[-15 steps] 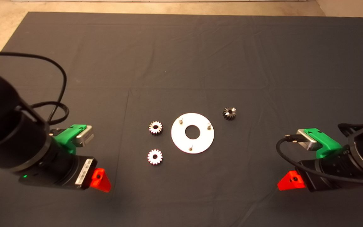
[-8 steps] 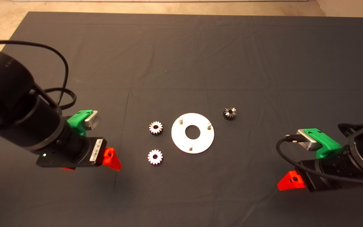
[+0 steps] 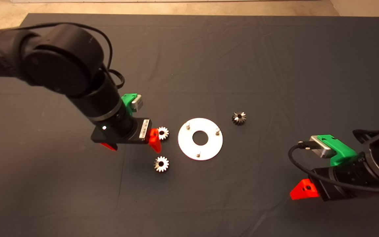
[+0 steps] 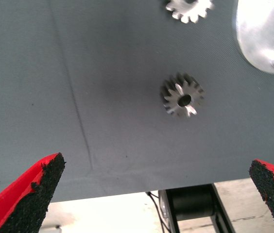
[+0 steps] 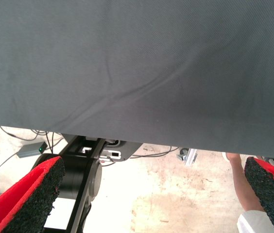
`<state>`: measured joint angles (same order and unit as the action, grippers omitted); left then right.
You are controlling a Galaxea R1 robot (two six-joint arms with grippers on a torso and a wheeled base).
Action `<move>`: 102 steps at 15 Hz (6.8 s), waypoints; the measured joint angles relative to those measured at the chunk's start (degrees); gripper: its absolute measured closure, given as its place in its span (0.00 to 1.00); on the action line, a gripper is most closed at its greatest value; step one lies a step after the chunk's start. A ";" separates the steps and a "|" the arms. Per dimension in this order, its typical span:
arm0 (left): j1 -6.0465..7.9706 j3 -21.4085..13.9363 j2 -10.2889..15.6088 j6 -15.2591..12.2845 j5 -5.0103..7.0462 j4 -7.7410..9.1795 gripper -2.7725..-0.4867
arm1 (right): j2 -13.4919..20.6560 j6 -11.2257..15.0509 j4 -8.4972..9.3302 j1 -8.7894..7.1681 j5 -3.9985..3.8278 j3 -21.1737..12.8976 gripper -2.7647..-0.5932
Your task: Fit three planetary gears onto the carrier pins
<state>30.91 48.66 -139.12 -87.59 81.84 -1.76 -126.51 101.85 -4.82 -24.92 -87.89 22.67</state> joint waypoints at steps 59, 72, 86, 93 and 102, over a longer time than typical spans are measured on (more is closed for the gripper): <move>-10.73 26.76 -13.38 18.98 -4.83 -3.91 0.04 | 0.00 0.00 0.02 0.33 0.05 0.00 0.00; -12.27 28.57 -13.89 19.81 -4.12 -5.61 0.24 | 0.01 0.00 0.02 0.33 0.02 0.00 0.00; -12.34 28.74 -13.93 19.85 -0.88 -7.14 0.42 | 0.02 0.00 0.05 0.34 0.05 0.00 0.00; -12.33 28.49 -14.20 19.79 -0.85 -7.42 0.49 | 0.01 0.00 0.05 0.34 0.05 0.00 0.00; -12.33 28.46 -14.21 19.76 -0.85 -7.47 0.55 | 0.00 0.00 0.05 0.34 0.05 0.00 0.00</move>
<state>18.58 77.12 -153.33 -67.83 80.98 -9.22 -126.51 101.85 -4.77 -24.58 -87.85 22.67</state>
